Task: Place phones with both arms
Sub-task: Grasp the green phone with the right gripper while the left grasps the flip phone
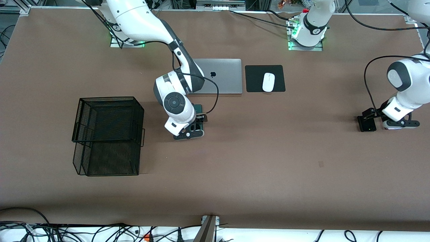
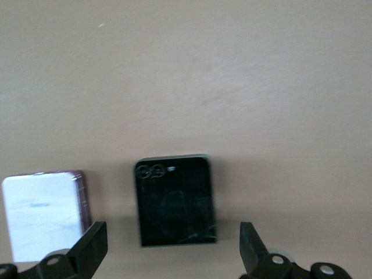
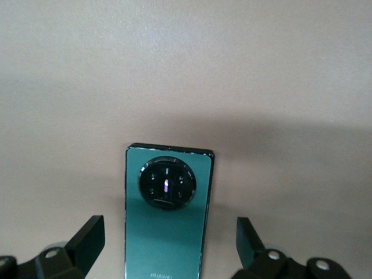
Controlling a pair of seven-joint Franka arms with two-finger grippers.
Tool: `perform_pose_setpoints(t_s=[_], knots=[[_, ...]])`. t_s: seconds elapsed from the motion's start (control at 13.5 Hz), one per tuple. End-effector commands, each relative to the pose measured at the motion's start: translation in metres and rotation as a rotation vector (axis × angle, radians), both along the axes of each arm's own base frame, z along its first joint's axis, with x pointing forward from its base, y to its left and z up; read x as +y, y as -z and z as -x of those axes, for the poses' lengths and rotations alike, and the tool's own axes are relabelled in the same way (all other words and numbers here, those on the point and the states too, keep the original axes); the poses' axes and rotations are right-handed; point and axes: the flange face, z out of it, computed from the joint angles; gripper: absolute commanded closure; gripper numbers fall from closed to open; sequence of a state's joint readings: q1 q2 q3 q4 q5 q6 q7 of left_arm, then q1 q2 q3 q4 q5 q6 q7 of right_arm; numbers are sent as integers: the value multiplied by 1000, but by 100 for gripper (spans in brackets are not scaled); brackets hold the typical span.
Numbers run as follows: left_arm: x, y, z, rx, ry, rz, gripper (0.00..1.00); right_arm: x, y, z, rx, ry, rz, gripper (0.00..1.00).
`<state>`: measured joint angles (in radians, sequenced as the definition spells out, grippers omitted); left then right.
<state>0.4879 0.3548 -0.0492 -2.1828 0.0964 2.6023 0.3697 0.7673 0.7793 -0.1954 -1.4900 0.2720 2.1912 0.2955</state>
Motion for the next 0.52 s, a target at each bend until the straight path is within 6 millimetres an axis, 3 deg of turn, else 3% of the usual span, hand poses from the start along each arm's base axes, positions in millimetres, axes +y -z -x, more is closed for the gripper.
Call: perform_pose_setpoints(t_s=[0.0, 0.15, 0.44], knots=[[6, 19, 2, -26, 7, 6, 0, -1, 18, 15, -14, -18, -13, 0], [5, 35, 3, -32, -10, 16, 0, -1, 25, 20, -24, -18, -15, 0], [5, 47, 4, -33, -15, 20, 0, 6, 28, 27, -13, -24, -24, 0]])
